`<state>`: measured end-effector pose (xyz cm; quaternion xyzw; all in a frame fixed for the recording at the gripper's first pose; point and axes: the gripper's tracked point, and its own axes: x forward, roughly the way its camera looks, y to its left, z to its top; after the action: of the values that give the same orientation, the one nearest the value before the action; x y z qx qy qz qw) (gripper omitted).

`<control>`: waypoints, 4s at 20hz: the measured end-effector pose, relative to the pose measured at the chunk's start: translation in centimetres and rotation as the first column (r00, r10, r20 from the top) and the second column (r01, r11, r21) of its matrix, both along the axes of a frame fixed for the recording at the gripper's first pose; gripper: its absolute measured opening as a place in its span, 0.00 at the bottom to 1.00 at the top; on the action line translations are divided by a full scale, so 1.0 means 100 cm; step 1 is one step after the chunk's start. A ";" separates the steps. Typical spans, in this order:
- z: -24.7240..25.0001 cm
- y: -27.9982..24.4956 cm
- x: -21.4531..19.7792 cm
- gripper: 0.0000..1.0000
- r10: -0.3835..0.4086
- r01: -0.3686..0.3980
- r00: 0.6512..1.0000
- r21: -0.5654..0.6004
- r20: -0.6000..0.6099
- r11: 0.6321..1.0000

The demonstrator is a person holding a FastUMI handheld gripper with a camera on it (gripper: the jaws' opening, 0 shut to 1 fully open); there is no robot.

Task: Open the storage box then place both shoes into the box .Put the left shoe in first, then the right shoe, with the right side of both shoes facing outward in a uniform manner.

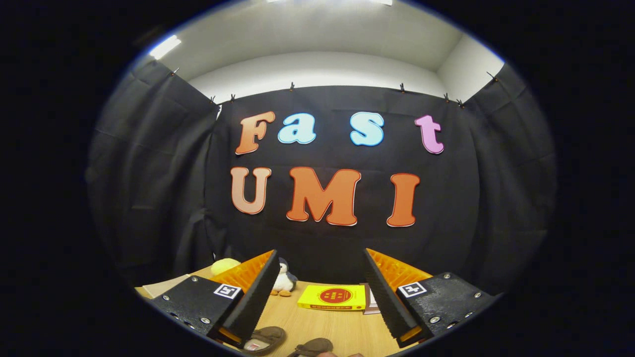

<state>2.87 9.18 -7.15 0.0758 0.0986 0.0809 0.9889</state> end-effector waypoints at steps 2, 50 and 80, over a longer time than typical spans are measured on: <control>-0.012 0.019 0.000 0.99 0.034 -0.032 0.999 0.033 -0.041 0.999; -0.191 0.309 -0.127 0.72 0.810 -0.079 0.346 0.846 -0.473 0.527; -0.005 0.501 -0.114 0.77 0.867 -0.370 0.344 0.797 -0.360 0.478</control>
<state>-8.52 59.32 -7.64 0.3553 0.4789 0.4640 0.6551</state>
